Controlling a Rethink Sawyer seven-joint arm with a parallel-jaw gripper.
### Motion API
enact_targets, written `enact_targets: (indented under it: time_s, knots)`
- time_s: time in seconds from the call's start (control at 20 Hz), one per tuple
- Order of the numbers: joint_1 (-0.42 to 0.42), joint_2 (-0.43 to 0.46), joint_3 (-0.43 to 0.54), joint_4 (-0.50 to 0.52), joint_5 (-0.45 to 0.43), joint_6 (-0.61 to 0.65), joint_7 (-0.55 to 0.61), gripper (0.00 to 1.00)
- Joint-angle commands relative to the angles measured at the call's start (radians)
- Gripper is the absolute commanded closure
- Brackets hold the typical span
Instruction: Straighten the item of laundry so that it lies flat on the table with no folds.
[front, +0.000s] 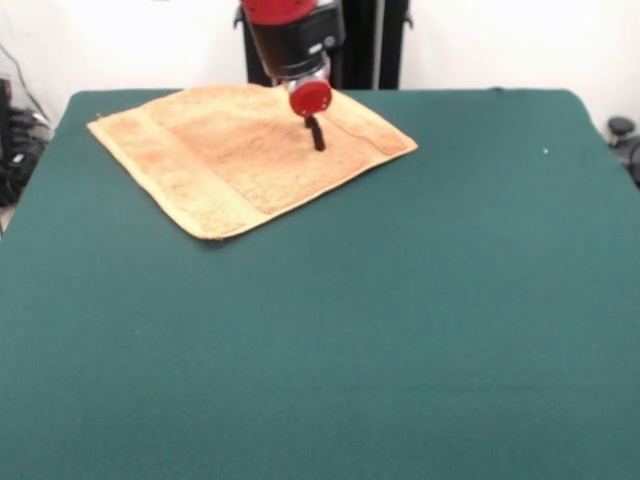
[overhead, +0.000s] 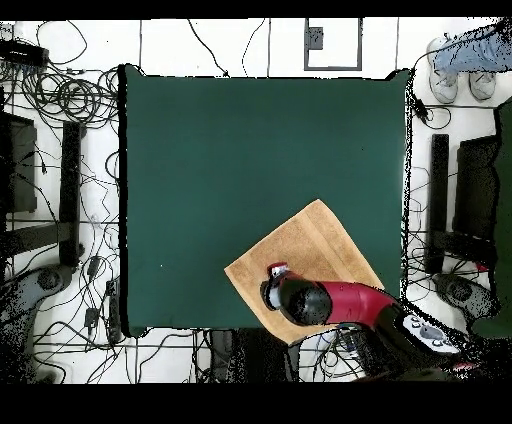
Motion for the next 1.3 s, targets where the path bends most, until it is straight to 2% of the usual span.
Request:
enact_targets:
  time_s: [0.05,0.15,0.3,0.5,0.65,0.9,1.3]
  knots:
    - [0.037,0.159,0.088,-0.019,-0.081,-0.471,0.026,0.00]
    - [0.066,0.147,0.066,-0.018,-0.077,-0.466,0.034,0.00]
    - [0.097,0.088,0.059,-0.007,-0.052,-0.255,0.007,0.00]
    - [0.142,-0.002,0.047,0.016,0.008,-0.082,-0.014,0.00]
    - [0.185,-0.033,0.012,-0.002,0.021,0.039,-0.046,0.00]
    - [0.244,-0.022,-0.060,-0.054,-0.031,0.165,-0.108,0.00]
    - [0.292,-0.035,-0.106,-0.108,-0.104,0.312,-0.153,0.00]
